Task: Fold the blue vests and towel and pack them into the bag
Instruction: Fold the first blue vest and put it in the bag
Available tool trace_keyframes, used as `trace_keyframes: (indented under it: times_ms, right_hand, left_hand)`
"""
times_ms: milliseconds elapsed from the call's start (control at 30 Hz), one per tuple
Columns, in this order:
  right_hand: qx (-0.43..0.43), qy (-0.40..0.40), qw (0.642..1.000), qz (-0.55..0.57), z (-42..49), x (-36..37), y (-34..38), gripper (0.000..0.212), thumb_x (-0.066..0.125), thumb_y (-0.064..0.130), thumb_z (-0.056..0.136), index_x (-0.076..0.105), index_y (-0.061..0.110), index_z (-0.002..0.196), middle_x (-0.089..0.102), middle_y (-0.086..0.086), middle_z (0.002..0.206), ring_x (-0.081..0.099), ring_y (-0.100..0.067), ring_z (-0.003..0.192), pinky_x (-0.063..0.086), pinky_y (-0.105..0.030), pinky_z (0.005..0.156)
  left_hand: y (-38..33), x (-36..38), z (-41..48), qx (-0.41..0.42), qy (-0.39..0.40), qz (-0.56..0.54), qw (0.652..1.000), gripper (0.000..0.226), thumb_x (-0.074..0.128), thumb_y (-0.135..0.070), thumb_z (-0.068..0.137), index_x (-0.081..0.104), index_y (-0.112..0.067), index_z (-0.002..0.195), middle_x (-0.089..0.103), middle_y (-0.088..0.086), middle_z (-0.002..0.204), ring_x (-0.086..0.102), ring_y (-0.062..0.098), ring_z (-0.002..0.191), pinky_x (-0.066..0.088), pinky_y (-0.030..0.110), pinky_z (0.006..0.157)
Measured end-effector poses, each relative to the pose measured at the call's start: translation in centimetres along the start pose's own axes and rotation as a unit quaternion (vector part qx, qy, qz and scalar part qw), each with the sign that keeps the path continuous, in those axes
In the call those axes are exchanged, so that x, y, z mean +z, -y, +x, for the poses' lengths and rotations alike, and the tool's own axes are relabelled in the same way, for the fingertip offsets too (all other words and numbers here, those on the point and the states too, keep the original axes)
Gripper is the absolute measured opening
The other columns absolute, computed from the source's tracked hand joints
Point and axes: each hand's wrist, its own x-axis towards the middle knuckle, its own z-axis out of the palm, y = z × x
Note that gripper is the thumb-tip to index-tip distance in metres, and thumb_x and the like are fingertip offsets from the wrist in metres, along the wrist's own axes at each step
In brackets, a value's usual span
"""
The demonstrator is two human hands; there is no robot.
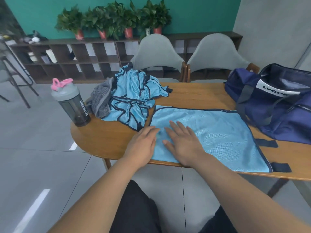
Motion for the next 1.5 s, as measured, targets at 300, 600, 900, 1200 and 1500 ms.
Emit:
trace_keyframes:
  times_ms: [300, 600, 900, 1200, 1500]
  right_hand:
    - [-0.003, 0.018, 1.0, -0.012, 1.0, 2.0, -0.3, 0.072, 0.013, 0.07, 0.102, 0.009, 0.037, 0.166, -0.006, 0.008, 0.175, -0.01, -0.017, 0.161, -0.002, -0.043, 0.13]
    - [0.003, 0.016, 1.0, -0.009, 1.2, 2.3, -0.3, 0.072, 0.012, 0.071, 0.102, 0.009, 0.039, 0.166, -0.005, 0.008, 0.175, -0.009, -0.016, 0.161, -0.002, -0.042, 0.13]
    - [0.002, 0.009, 1.0, -0.001, 1.2, 2.3, -0.4, 0.072, 0.013, 0.072, 0.102, 0.012, 0.038, 0.166, -0.001, 0.008, 0.175, -0.007, -0.016, 0.161, -0.002, -0.041, 0.13]
    - [-0.002, 0.005, 1.0, 0.016, 1.1, 2.3, -0.1, 0.068, 0.019, 0.066, 0.105, 0.014, 0.036, 0.166, 0.0, 0.007, 0.175, -0.006, -0.018, 0.161, -0.002, -0.043, 0.13]
    - [0.078, -0.057, 0.992, 0.08, 0.1, 1.3, -6.3, 0.063, 0.04, 0.052, 0.107, 0.033, 0.023, 0.162, 0.017, -0.006, 0.173, 0.011, -0.025, 0.16, 0.014, -0.043, 0.129]
  left_hand:
    - [5.9, -3.4, -3.9, -0.063, -0.033, -0.058, 0.996, 0.021, 0.069, -0.037, 0.099, 0.074, -0.028, 0.117, 0.058, -0.016, 0.1, 0.049, 0.003, 0.092, 0.046, 0.03, 0.083]
    - [5.3, -5.1, -2.9, -0.174, -0.078, -0.24, 0.952, 0.012, 0.072, -0.022, 0.099, 0.075, -0.029, 0.108, 0.068, -0.017, 0.088, 0.063, 0.001, 0.087, 0.048, 0.017, 0.082]
    - [4.9, -6.6, -2.4, -0.313, -0.096, -0.522, 0.788, 0.03, 0.078, -0.012, 0.094, 0.075, -0.028, 0.119, 0.069, 0.001, 0.095, 0.068, 0.017, 0.096, 0.053, 0.038, 0.095]
    - [-1.1, -5.6, 1.8, -0.172, -0.154, -0.126, 0.965, 0.032, 0.055, -0.01, 0.1, 0.066, -0.025, 0.127, 0.059, -0.007, 0.12, 0.059, 0.008, 0.106, 0.047, 0.024, 0.091]
    - [-4.2, 2.2, 5.9, -0.089, 0.154, 0.05, 0.983, 0.067, 0.024, -0.056, 0.11, 0.014, -0.024, 0.168, 0.004, 0.001, 0.177, 0.0, 0.02, 0.162, 0.004, 0.041, 0.131]
